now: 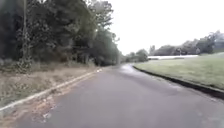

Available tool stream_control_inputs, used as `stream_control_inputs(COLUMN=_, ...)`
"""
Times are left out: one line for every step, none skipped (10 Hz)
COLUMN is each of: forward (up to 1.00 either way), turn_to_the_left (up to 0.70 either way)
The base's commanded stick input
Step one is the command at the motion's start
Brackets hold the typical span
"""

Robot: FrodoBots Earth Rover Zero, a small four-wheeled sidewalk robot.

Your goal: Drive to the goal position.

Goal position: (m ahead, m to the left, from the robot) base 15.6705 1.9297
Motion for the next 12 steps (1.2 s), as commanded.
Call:
stream_control_inputs(forward=0.70, turn_to_the_left=-0.21)
stream_control_inputs(forward=0.70, turn_to_the_left=-0.21)
stream_control_inputs(forward=0.70, turn_to_the_left=-0.20)
stream_control_inputs(forward=0.70, turn_to_the_left=-0.20)
stream_control_inputs(forward=0.70, turn_to_the_left=-0.20)
stream_control_inputs(forward=0.70, turn_to_the_left=-0.19)
stream_control_inputs(forward=0.70, turn_to_the_left=-0.17)
stream_control_inputs(forward=0.70, turn_to_the_left=-0.17)
stream_control_inputs(forward=0.70, turn_to_the_left=-0.16)
stream_control_inputs(forward=0.70, turn_to_the_left=-0.17)
stream_control_inputs(forward=0.70, turn_to_the_left=-0.16)
stream_control_inputs(forward=0.70, turn_to_the_left=-0.16)
